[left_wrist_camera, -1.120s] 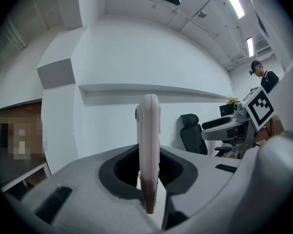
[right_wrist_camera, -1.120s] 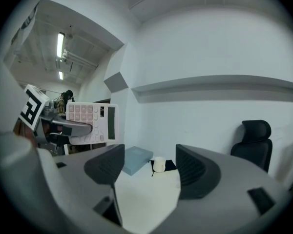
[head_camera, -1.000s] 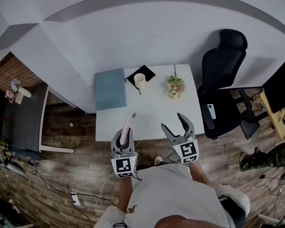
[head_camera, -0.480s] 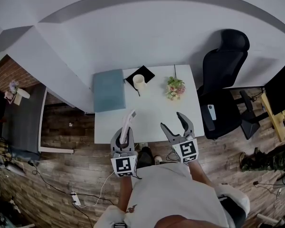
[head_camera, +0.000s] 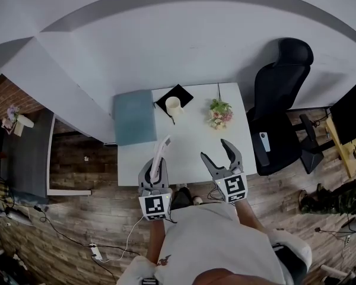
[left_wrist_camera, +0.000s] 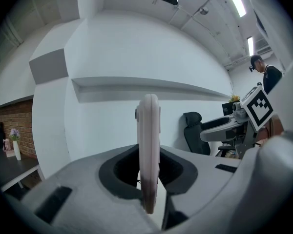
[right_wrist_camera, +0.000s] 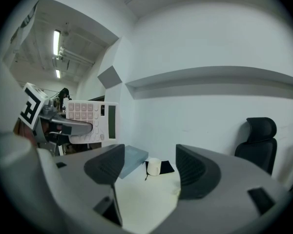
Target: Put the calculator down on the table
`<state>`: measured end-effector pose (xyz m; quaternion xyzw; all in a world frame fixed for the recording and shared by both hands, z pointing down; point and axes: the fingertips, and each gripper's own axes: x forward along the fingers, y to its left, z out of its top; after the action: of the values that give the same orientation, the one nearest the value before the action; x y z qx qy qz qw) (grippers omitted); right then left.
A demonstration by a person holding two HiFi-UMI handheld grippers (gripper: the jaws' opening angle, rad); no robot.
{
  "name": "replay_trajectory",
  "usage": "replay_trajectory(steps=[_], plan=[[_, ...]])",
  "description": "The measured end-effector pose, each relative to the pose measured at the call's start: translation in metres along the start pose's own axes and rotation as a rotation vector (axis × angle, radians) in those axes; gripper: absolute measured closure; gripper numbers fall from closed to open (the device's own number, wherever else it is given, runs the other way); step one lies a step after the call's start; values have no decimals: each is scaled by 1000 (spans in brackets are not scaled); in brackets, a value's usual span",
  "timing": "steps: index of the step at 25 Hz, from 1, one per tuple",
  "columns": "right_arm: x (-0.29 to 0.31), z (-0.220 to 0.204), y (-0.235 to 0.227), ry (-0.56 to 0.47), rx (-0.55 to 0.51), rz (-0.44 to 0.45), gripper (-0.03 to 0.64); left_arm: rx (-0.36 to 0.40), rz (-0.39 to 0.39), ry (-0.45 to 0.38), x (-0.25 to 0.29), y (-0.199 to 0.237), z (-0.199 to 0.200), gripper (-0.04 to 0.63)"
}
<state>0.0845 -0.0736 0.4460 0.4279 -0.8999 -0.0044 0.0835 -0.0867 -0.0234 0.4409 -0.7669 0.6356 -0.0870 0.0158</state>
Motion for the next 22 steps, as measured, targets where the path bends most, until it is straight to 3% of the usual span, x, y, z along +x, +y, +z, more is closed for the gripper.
replay_trajectory(steps=[22], plan=[[71,3,-17,42,-8,-43,287,-14,-64,7,70,43,-5,534]])
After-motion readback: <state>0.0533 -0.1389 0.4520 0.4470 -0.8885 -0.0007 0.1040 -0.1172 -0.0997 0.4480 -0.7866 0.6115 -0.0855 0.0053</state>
